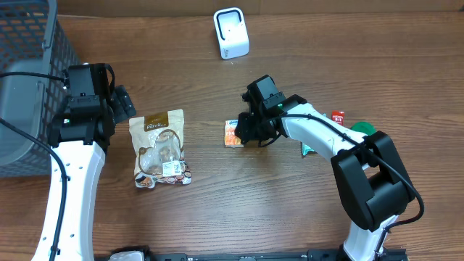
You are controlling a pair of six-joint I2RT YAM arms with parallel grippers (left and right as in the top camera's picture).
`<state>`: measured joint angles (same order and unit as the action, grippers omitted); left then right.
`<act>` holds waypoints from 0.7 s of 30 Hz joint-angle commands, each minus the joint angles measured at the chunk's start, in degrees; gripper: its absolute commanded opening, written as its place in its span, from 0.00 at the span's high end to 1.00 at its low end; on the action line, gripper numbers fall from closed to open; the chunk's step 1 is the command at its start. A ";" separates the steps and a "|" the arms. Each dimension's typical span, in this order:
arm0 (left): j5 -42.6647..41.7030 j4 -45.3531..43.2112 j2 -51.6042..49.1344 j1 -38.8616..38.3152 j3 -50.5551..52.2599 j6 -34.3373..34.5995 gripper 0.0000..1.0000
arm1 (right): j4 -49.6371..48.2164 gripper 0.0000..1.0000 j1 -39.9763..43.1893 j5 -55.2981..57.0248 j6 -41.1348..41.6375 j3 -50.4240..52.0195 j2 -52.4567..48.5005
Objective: Scan the item barcode
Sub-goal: 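Lift the Kleenex box and carry it toward the scanner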
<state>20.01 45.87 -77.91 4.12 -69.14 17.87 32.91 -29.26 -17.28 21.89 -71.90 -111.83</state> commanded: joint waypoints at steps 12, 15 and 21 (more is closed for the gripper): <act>0.94 -0.02 -0.09 -0.02 -0.70 -0.07 0.00 | -0.92 0.73 -0.92 2.27 0.90 -0.42 -0.33; 0.94 -0.02 -0.09 -0.02 -0.70 -0.07 0.00 | -0.70 0.75 -1.64 3.80 2.67 -0.42 -1.31; 0.94 -0.02 -0.09 -0.02 -0.70 -0.07 0.00 | -1.18 0.93 -3.26 4.17 3.87 -0.42 -4.66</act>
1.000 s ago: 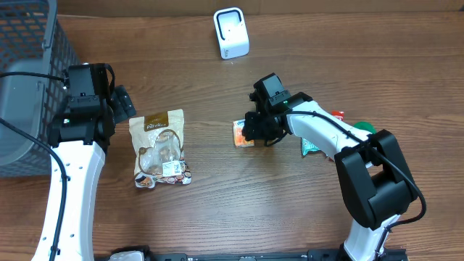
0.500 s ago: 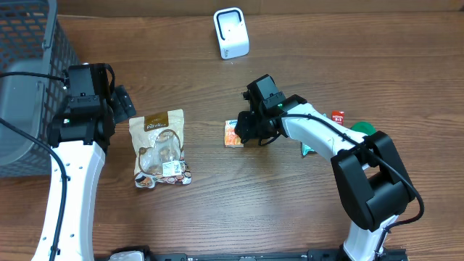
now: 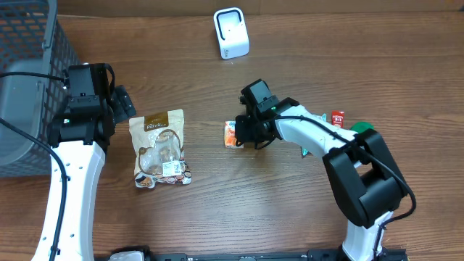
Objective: Scan the item barcode
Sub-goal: 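Lift the Kleenex box and carry it toward the scanner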
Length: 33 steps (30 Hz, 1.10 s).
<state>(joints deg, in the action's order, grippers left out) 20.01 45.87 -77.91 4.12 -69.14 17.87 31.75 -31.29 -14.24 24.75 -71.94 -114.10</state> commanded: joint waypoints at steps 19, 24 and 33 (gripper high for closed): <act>0.94 -0.02 -0.09 -0.02 -0.70 -0.07 0.00 | -0.09 0.91 0.70 -6.97 0.96 -0.79 -1.88; 0.94 -0.02 -0.09 -0.02 -0.70 -0.07 0.00 | 1.49 0.76 2.51 -16.13 -3.93 -3.76 1.99; 0.94 -0.02 -0.09 -0.02 -0.70 -0.07 0.00 | 1.92 0.64 2.14 -10.36 -3.15 -2.14 3.72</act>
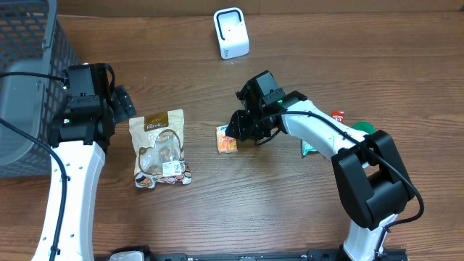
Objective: Scan the item barcode
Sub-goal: 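Lift the Kleenex box and carry it toward the scanner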
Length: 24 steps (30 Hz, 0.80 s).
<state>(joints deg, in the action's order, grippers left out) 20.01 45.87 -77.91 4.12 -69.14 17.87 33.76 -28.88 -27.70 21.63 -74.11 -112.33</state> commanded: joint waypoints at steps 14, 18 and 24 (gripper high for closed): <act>0.94 -0.02 -0.09 -0.02 -0.70 -0.07 0.00 | -2.16 0.59 -2.91 7.32 2.34 2.49 -2.38; 0.94 -0.02 -0.09 -0.02 -0.70 -0.07 0.00 | -2.64 0.70 -3.04 8.35 2.34 2.49 -3.52; 0.94 -0.02 -0.09 -0.02 -0.70 -0.07 0.00 | -2.64 0.67 -2.12 5.70 1.90 2.32 -2.58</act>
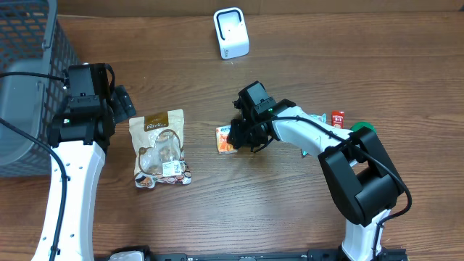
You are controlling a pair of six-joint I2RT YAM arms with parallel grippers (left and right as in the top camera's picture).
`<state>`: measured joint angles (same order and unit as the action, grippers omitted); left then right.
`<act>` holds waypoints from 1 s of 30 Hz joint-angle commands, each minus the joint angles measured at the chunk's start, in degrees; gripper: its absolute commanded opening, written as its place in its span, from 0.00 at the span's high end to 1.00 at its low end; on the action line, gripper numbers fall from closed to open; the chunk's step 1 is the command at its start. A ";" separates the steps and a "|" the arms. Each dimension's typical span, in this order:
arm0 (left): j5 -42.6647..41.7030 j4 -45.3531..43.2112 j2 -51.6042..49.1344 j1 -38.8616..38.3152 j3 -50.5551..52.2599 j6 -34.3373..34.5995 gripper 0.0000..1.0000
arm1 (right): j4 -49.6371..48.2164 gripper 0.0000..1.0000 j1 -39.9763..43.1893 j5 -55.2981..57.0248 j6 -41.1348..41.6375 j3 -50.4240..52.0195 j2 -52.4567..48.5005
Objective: Scan the item barcode
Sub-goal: 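Lift the Kleenex box and carry it toward the scanner, then raise the orange Kleenex box up to the scanner window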
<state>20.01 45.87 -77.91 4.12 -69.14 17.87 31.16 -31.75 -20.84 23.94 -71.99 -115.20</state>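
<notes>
A small orange snack packet (224, 139) lies on the wooden table near its middle. My right gripper (236, 135) is down at the packet's right edge, and the wrist hides the fingers, so their state is unclear. The white barcode scanner (231, 32) stands upright at the far edge, well away from the packet. My left gripper (124, 101) hovers at the left with its fingers apart and nothing between them, just up-left of a brown pouch (159, 148).
A grey mesh basket (29, 65) fills the far left corner. At the right, beside my right arm, lie a red item (338, 116), a green item (361, 128) and a pale packet (313, 119).
My right gripper was slightly up and right of the orange packet; now it sits lower, against the packet's right edge. The packet and the left arm have not moved.
At first my right gripper covered the orange packet's right side, right of the table's middle. Then packet and gripper stood slightly further left. Later the packet lay further left and lower with the gripper off it. Now the gripper is back at its edge.
</notes>
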 commanded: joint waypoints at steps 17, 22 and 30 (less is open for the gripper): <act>0.94 -0.02 -0.09 -0.02 -0.70 -0.07 0.00 | 0.46 0.64 0.83 1.36 -1.40 -0.33 4.00; 0.94 -0.02 -0.09 -0.02 -0.70 -0.07 0.00 | 0.26 0.65 0.55 1.31 -1.25 -0.33 1.29; 0.94 -0.02 -0.09 -0.02 -0.70 -0.07 0.00 | 0.42 0.72 0.11 1.31 -1.27 -0.31 0.61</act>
<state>20.01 45.87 -77.91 4.12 -69.14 17.87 31.59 -31.27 -20.10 22.85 -71.99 -114.08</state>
